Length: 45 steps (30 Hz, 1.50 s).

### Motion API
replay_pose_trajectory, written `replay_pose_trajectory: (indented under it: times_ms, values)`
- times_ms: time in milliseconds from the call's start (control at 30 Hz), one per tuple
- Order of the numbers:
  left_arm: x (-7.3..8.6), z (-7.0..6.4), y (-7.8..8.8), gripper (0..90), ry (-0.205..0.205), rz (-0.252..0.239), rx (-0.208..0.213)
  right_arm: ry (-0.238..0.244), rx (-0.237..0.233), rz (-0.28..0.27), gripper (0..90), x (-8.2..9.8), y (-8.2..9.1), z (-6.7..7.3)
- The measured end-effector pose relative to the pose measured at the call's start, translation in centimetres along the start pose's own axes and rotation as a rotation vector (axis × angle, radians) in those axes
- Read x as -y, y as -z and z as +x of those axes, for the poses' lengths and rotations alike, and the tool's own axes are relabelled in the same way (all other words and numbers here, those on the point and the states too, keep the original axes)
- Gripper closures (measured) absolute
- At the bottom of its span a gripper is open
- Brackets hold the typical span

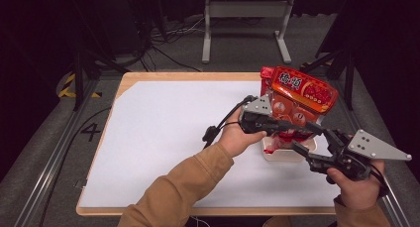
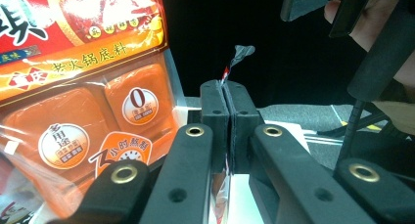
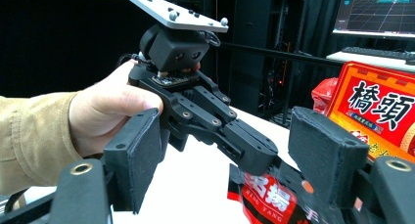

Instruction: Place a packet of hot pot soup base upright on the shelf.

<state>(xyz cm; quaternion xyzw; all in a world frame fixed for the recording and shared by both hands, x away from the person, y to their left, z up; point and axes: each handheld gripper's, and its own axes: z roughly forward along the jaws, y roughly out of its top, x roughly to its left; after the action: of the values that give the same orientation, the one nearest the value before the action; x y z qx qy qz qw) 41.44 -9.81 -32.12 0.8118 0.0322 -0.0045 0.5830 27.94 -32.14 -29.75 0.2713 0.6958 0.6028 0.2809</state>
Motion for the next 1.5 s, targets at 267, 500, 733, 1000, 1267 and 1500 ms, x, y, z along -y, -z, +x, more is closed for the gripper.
replay_pose_trajectory:
  times_ms: [267,500,733,1000,1267,1500]
  values:
    - [-0.2,0.3,-0.6,88.7,0.002,-0.029,0.006,-0.001,-0.006,0.003,28.9,0.1,-0.1,0.0]
    - [-0.1,0.2,-1.2,88.6,0.005,-0.01,0.014,-0.009,-0.007,0.003,28.8,0.1,-0.1,0.1]
    - [1.4,0.6,-2.1,88.3,0.038,0.033,0.013,-0.011,-0.008,0.002,28.8,0.2,-0.1,0.0]
    - [1.7,0.7,-2.1,78.0,0.072,0.062,0.011,-0.008,-0.007,0.004,28.6,0.2,-0.2,-0.1]
    - [2.0,0.8,-1.1,36.6,0.096,0.066,-0.055,-0.009,-0.007,0.01,28.6,0.3,-0.4,-0.1]
    - [2.2,0.8,1.0,31.8,0.102,0.05,-0.091,-0.011,-0.018,0.012,28.5,0.3,-0.9,-0.2]
